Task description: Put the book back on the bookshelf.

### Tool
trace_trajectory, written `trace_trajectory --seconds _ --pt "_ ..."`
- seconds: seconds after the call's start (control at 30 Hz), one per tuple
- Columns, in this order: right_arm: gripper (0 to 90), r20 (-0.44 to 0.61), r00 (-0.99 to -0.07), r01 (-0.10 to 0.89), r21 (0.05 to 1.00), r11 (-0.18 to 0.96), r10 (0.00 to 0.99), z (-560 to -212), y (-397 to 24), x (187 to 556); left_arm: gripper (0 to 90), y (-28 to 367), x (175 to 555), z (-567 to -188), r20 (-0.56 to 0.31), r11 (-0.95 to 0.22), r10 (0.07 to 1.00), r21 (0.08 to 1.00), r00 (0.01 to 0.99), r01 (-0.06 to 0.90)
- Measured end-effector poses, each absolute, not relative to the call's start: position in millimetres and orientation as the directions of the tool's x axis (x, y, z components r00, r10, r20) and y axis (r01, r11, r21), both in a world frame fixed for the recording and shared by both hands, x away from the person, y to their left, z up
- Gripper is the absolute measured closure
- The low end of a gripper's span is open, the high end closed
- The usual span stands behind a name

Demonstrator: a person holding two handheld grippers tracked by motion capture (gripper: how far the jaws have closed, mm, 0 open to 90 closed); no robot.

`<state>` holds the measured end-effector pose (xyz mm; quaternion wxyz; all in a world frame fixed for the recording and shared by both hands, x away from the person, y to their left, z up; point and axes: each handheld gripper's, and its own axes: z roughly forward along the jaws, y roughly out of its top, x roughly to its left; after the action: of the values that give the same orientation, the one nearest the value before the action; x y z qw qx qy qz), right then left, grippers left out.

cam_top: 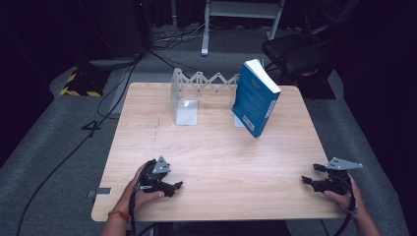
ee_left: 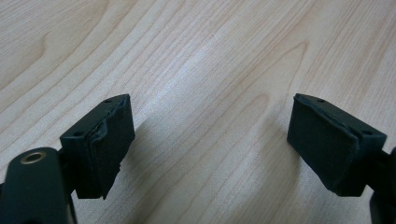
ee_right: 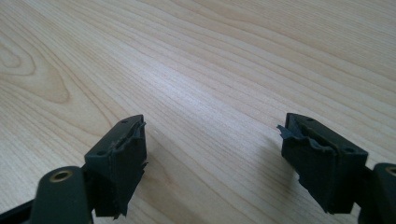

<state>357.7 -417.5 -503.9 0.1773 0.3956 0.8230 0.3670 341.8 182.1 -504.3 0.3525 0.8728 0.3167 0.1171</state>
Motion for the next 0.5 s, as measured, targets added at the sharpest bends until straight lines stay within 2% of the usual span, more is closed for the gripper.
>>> trace_trajectory --seconds 0.5 --pt "22.5 0.000 -0.613 0.529 0.743 0.410 0.790 -503.8 -418.0 357.8 15.3 181.9 340.5 -504.3 -0.017 -0.547 0.642 0.690 0.767 0.473"
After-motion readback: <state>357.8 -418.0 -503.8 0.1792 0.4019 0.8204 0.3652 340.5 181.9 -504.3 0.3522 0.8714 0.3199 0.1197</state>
